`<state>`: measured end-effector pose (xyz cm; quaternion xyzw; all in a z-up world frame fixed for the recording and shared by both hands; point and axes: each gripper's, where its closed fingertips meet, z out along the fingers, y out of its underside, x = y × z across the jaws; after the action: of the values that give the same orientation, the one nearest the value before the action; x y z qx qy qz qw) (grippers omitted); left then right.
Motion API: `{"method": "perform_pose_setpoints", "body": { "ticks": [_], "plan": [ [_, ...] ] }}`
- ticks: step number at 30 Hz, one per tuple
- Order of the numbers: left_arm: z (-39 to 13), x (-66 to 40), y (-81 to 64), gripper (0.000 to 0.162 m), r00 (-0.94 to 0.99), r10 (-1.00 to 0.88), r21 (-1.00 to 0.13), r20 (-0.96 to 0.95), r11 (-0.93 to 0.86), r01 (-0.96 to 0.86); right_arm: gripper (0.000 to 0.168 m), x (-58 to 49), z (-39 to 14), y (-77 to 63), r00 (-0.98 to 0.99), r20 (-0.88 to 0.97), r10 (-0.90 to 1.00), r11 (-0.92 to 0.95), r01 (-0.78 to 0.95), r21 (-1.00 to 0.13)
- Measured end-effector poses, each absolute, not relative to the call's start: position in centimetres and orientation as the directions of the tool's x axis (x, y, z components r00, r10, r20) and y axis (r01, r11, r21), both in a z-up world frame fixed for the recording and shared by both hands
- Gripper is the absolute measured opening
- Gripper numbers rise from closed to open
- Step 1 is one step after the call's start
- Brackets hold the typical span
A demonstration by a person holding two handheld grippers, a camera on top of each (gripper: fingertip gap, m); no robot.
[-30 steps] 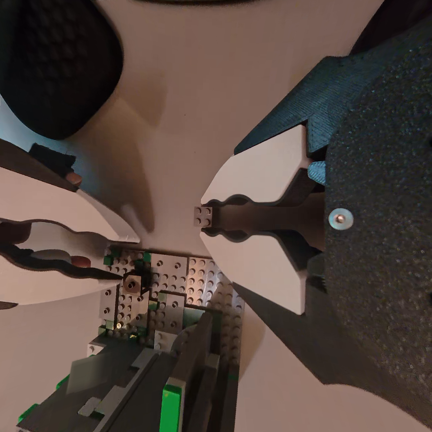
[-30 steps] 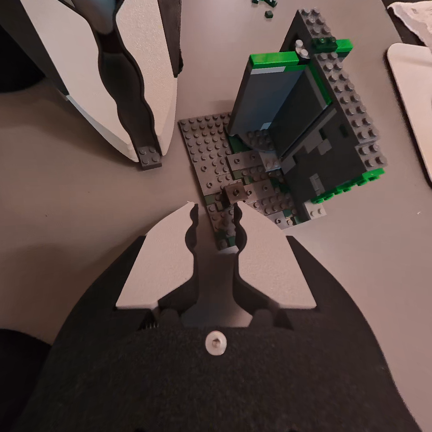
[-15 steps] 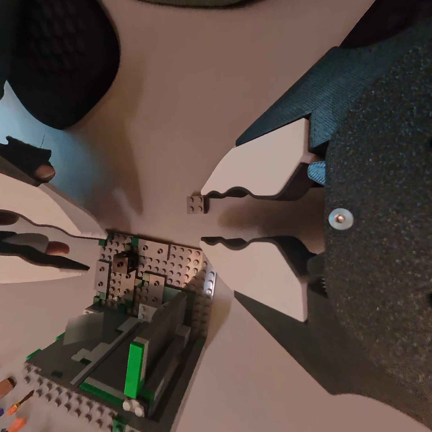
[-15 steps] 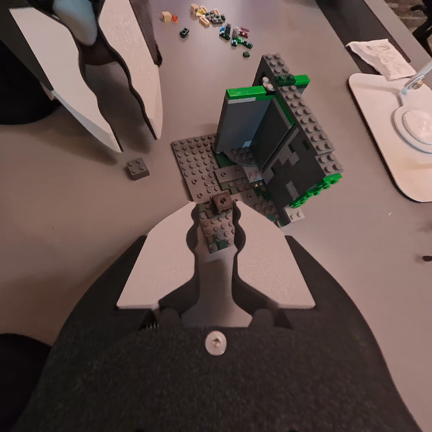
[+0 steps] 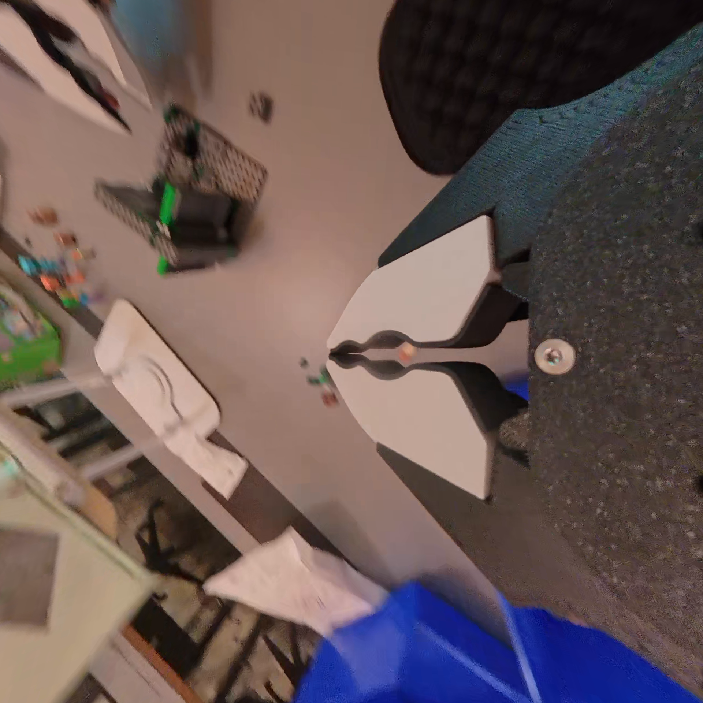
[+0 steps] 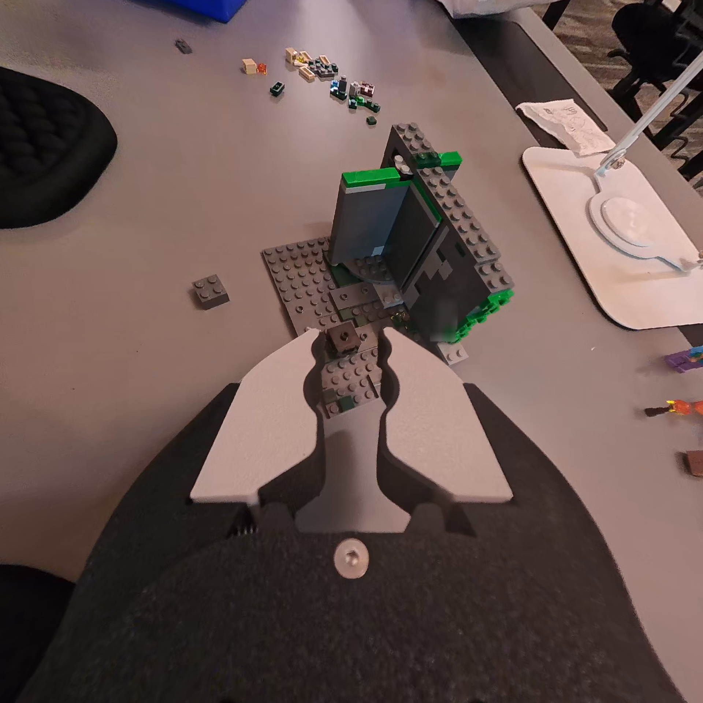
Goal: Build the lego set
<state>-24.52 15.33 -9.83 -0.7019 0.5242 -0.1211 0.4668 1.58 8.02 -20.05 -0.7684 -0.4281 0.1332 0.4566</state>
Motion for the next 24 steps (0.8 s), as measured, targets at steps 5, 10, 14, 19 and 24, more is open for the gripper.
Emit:
{"method": "perform_pose_setpoints", "body": {
  "ticks": [5,10,14,19,24],
  "plan": [
    [-8.4,-33.8,18.8,0.000,0.557,-0.742,-0.713,-0.374,-0.154,-0.684,0.025,1.7,-19.6,8.2,0.611,0.194,0.768,-0.209,0.525,-0.825],
    [-10.2,-41.4,20.6,0.000,0.604,-0.705,-0.589,-0.373,-0.323,-0.741,0.025,1.7,-19.8,8.3,0.615,0.195,0.764,-0.211,0.523,-0.826],
    [-11.8,-47.0,22.3,0.010,0.641,-0.667,-0.479,-0.379,-0.452,-0.753,0.024,1.7,-20.1,8.3,0.615,0.199,0.763,-0.215,0.531,-0.819],
    [-14.4,-52.0,23.9,0.020,0.664,-0.665,-0.348,-0.341,-0.567,-0.747,0.023,1.7,-20.3,8.4,0.620,0.198,0.759,-0.220,0.530,-0.819],
    [-17.9,-54.8,24.2,0.029,0.616,-0.741,-0.190,-0.267,-0.586,-0.788,0.022,1.6,-20.2,8.5,0.629,0.198,0.752,-0.215,0.518,-0.828]
  ]
}}
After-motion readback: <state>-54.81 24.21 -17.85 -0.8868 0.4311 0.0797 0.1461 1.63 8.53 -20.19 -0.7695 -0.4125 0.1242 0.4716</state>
